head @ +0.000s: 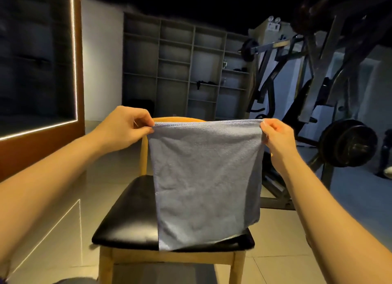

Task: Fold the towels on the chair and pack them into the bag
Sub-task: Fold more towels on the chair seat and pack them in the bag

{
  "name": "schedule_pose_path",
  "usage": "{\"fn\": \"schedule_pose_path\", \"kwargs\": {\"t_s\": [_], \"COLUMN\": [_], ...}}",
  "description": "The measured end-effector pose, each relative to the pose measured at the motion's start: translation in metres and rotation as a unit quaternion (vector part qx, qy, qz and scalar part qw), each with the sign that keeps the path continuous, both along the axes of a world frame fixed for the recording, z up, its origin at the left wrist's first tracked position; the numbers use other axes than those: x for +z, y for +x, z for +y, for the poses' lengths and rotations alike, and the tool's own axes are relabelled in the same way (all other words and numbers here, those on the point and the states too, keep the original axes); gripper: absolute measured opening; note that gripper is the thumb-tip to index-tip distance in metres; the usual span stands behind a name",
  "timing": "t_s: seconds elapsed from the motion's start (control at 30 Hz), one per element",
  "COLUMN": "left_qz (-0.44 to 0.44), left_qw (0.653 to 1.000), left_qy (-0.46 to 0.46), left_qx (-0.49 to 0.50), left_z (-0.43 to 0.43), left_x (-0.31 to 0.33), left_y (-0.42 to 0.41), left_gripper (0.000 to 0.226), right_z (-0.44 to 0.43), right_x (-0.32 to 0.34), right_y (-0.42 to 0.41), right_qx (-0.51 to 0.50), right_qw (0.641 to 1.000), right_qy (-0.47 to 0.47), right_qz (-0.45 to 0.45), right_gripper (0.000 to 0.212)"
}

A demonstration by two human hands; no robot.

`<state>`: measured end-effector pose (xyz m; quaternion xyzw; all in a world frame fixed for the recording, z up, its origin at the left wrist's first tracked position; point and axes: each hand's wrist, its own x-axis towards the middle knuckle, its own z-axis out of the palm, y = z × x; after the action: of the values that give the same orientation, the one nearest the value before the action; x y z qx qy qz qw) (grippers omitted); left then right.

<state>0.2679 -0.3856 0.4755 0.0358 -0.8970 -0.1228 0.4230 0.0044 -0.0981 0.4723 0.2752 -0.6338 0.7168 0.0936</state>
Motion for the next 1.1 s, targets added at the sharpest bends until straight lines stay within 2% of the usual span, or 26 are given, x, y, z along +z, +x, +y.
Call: {"fn": "schedule_pose_path", "kwargs": {"t_s": [0.1,0.17,0.3,0.47,0.57,0.63,0.67,0.77,0.8,0.9,0.93,0.97,1.1], "left_qz": [0.006,0.011,0.009,-0.041,-0.058,-0.03,-0.011,0.028,0.027,-0.016,-0.027,-0.03,-0.059], "left_qw": [0.999,0.999,0.998,0.984,0.946,0.914,0.899,0.858,0.861,0.92,0.927,0.924,0.869], "left_qy": [-0.047,-0.043,0.059,0.171,0.303,0.376,0.401,0.456,0.457,0.382,0.37,0.38,0.49], "left_qx": [0.011,0.008,-0.002,-0.031,-0.095,-0.15,-0.178,-0.236,-0.221,-0.089,-0.057,-0.039,-0.03], "left_z": [-0.001,0.0,0.0,-0.01,-0.018,-0.018,-0.018,-0.013,-0.012,-0.019,-0.024,-0.029,-0.037], "left_x": [-0.001,-0.003,0.001,0.009,0.012,0.013,0.013,0.01,0.007,-0.01,-0.016,-0.023,-0.043], "left_y": [0.012,0.017,0.022,0.03,0.038,0.044,0.045,0.044,0.042,0.026,0.02,0.014,-0.005], "left_gripper": [0.013,0.012,0.019,0.01,0.025,0.04,0.041,0.024,0.022,0.025,0.025,0.023,0.022], "right_z": [-0.002,-0.002,-0.001,0.009,0.017,0.019,0.02,0.022,0.021,0.007,0.001,-0.005,-0.022], "right_x": [0.0,-0.001,-0.001,0.008,0.019,0.027,0.032,0.037,0.035,0.019,0.013,0.006,-0.016], "right_y": [0.005,0.007,0.016,0.034,0.049,0.057,0.061,0.064,0.063,0.052,0.047,0.041,0.016], "right_qx": [-0.003,-0.004,-0.005,0.043,0.098,0.137,0.16,0.205,0.185,0.053,0.025,0.007,-0.025], "right_qw": [1.0,0.999,0.998,0.996,0.993,0.99,0.987,0.978,0.981,0.986,0.984,0.982,0.98], "right_qy": [0.011,0.024,0.049,0.069,0.06,0.04,0.023,0.001,0.024,0.154,0.175,0.184,0.164], "right_qz": [0.021,0.025,0.03,0.03,0.017,0.004,-0.008,-0.043,-0.046,-0.028,-0.03,-0.037,-0.106], "right_gripper": [0.012,0.011,0.014,0.017,0.017,0.018,0.019,0.019,0.017,0.013,0.013,0.014,0.011]}}
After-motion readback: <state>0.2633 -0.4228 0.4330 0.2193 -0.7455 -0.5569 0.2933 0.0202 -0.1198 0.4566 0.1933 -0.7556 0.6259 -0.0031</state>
